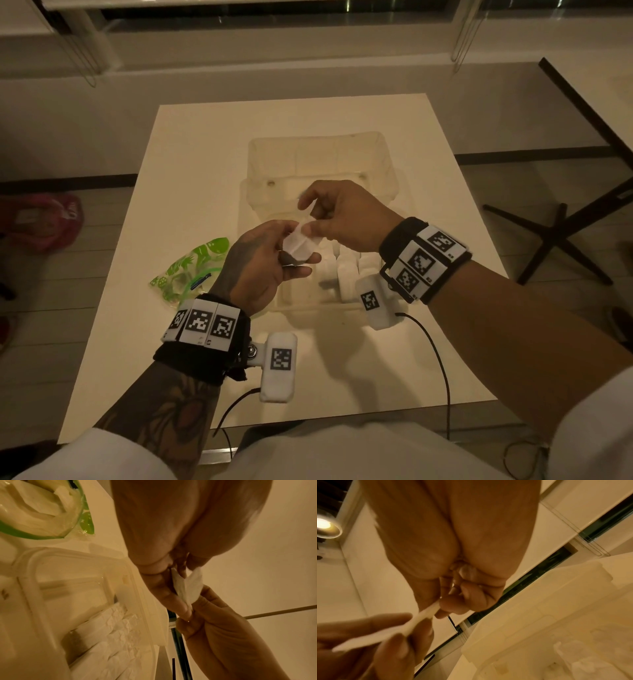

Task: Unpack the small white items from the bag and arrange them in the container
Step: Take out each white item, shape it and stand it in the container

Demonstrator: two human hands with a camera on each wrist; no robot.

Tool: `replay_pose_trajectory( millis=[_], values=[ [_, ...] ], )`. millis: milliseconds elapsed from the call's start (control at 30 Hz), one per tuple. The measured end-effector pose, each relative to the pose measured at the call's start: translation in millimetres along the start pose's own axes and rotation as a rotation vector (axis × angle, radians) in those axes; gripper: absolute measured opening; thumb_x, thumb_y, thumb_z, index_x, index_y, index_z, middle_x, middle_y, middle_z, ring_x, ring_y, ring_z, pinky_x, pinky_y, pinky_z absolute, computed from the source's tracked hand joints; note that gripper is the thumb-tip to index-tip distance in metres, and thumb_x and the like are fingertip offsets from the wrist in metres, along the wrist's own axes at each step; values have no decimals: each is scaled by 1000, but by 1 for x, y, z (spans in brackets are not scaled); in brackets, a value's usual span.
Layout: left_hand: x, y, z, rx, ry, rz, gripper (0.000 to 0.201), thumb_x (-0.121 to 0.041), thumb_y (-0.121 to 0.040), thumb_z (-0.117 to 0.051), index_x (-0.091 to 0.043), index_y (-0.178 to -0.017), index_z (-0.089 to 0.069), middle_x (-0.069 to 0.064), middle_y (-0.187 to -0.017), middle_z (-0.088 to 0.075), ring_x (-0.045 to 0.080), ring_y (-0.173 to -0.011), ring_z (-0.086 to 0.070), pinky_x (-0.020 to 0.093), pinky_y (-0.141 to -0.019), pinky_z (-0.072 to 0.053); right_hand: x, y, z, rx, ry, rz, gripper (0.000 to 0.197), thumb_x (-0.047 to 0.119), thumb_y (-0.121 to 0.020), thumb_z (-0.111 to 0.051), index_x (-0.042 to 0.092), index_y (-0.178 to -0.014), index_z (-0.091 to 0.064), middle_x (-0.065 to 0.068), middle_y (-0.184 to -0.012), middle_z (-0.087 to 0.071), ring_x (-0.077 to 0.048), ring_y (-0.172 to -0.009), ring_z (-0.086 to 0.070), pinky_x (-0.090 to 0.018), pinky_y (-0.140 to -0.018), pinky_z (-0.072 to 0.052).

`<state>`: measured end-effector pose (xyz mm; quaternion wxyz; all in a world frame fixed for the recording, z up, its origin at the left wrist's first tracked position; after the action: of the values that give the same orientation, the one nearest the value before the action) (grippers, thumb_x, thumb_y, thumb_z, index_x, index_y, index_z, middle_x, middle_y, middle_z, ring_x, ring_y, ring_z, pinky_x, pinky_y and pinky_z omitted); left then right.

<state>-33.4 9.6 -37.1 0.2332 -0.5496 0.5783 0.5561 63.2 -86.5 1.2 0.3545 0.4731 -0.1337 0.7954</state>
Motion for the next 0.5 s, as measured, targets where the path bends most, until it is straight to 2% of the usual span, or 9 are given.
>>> replay_pose_trajectory(
  millis=[67, 100, 200, 333, 400, 500],
  values=[
    [3, -1, -2, 29, 49, 23, 37, -38, -101, -35, -9, -102, -59, 14, -95, -71, 26, -73, -71, 31, -58, -55, 1, -2, 2, -13, -12, -3, 30, 12, -76, -79, 16, -102, -64, -3, -77, -66, -11, -63, -59, -30, -64, -54],
    [3, -1, -2, 31, 32, 7, 34, -37, -100, -40, -9, -103, -60, 13, -95, -72, 26, -75, -71, 30, -58, -56, 1, -2, 4, -22, -11, -2, 30, 12, -76, -80, 15, -102, -64, -2, -76, -65, -10, -63, -59, -31, -65, -55],
    [-1, 0, 3, -13, -131, -85, 12, -15, -98, -52, -11, -105, -60, 6, -90, -74, 23, -78, -73, 26, -58, -57, 1, -2, 10, -23, 15, -6, 18, 14, -82, -75, 14, -99, -67, 4, -72, -61, -8, -62, -57, -27, -63, -54],
    [-6, -2, 11, -73, -240, -163, 14, -8, -90, -64, -11, -103, -61, 4, -81, -73, 19, -72, -71, 26, -58, -54, -1, 1, 13, 14, 97, -14, 2, 18, -90, -67, 16, -89, -68, 6, -72, -63, -3, -60, -55, -16, -57, -45],
    [-8, -3, 15, -135, -273, -208, 17, -8, -87, -68, -13, -101, -61, 6, -82, -72, 18, -71, -70, 29, -61, -54, -3, 2, 14, 19, 107, -28, 6, 17, -90, -66, 16, -84, -66, 5, -72, -62, -5, -60, -54, -19, -59, -47],
    [-12, -3, 20, -212, -302, -278, 15, -8, -88, -67, -16, -100, -61, 8, -84, -73, 18, -71, -69, 30, -62, -53, -7, 4, 9, 112, 110, -56, 6, 15, -86, -69, 9, -85, -68, 1, -73, -65, -7, -60, -56, -24, -63, -52]
  ],
)
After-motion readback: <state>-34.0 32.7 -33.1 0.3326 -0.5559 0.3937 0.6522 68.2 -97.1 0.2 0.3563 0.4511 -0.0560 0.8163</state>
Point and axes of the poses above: each hand's wrist, its own y-axis away from the middle knuckle, its own z-axis out of the back of the hand, x = y × z, the point moved 7 cm from there along -y, towards the middle knuckle
